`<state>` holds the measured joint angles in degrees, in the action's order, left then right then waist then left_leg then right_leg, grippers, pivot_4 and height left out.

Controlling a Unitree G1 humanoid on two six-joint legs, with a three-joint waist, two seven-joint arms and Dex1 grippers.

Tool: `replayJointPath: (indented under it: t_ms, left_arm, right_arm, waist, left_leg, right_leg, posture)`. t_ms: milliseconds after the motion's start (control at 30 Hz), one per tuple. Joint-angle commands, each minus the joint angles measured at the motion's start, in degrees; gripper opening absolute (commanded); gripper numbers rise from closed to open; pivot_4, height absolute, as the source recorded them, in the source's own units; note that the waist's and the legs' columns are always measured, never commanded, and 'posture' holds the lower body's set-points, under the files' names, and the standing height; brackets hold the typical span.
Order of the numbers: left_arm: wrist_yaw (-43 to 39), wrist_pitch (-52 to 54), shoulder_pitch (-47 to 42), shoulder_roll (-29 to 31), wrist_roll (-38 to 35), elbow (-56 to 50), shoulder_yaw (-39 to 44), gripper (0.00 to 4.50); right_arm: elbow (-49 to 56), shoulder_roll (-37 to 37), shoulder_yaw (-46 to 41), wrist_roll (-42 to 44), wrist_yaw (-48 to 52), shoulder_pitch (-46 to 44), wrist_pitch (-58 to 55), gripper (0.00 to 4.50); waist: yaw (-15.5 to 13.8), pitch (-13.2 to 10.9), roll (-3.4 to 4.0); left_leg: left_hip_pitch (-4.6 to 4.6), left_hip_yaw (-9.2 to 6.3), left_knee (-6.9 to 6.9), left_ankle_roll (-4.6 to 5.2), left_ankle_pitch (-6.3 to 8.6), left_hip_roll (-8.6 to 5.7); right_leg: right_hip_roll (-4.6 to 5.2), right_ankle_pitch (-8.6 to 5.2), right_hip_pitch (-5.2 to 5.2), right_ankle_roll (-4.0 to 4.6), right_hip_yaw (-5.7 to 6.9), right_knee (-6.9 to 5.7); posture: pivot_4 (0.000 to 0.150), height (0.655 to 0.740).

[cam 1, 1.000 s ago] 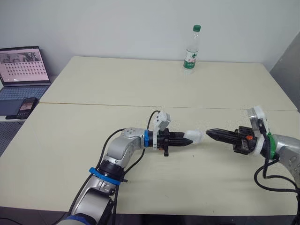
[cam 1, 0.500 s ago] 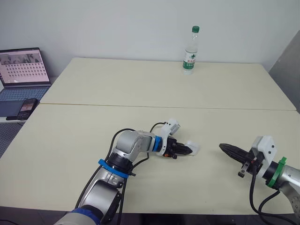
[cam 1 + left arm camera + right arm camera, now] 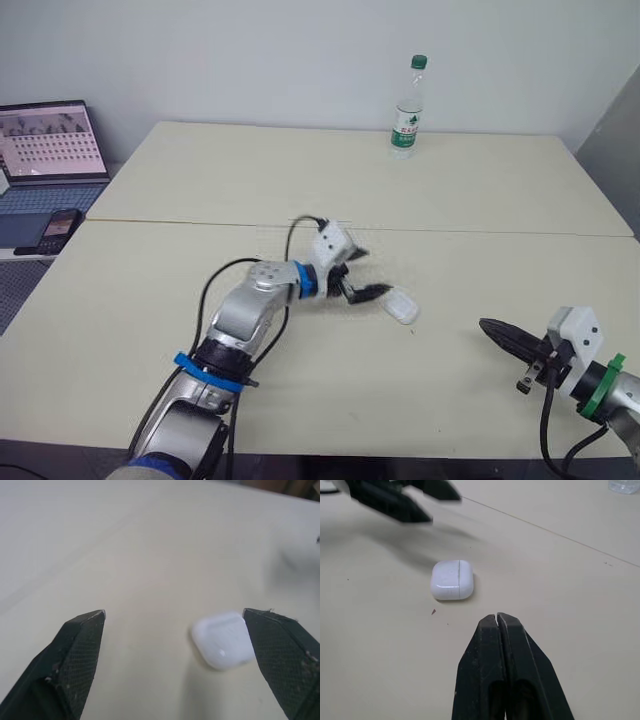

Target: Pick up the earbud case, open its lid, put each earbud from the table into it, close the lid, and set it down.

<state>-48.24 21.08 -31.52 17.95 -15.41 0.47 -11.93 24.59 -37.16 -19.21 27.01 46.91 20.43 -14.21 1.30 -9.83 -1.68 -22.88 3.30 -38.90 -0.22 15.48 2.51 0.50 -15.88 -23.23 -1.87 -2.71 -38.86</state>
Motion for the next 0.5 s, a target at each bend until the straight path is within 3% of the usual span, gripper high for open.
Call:
replayJointPath:
  t_ms: [33, 367, 400, 500]
  left_arm:
    - [-1.20, -1.46, 4.73, 2.79, -2.10, -6.89, 3.04, 4.50]
    - [-1.87, -4.79, 27.96, 11.68, -3.06, -14.60, 9.28, 4.50]
    - [-1.49, -4.94, 29.00, 11.74, -3.14, -15.01, 9.55, 4.50]
    - [-0.56, -5.08, 30.95, 12.02, -2.87, -15.61, 9.78, 4.50]
  right_arm:
    - [-2.82, -0.82, -1.79, 0.54, 1.15, -1.61, 1.00, 0.52]
    - [-13.73, -2.40, -0.71, -3.89, 6.56, -2.99, 9.31, 4.19]
    - [-14.78, -2.41, -0.52, -4.72, 6.64, -3.12, 10.38, 4.45]
    - [-15.99, -3.24, -0.13, -4.04, 8.54, -3.07, 9.76, 4.45]
  waist:
    - [0.12, 0.00, 0.00]
    - [0.28, 0.01, 0.02]
    - [0.17, 0.01, 0.02]
    - [-0.04, 0.01, 0.02]
  left_leg:
    - [0.01, 0.05, 0.00, 0.00, 0.00, -0.01]
    - [0.07, -0.03, 0.02, 0.01, 0.01, 0.09]
    - [0.07, -0.01, 0.01, 0.01, 0.01, 0.08]
    - [0.07, 0.00, -0.01, 0.02, 0.00, 0.02]
  right_leg:
    - [0.02, 0.00, 0.00, -0.01, 0.01, 0.01]
    - [0.09, -0.04, 0.02, 0.04, 0.05, -0.05]
    - [0.18, -0.04, 0.02, 0.03, 0.05, -0.04]
    - [0.34, -0.06, 0.03, -0.03, 0.08, -0.04]
  posture:
    - [0.150, 0.7362]
    - [0.150, 0.7362]
    - [0.150, 0.7362]
    - [0.150, 0.7362]
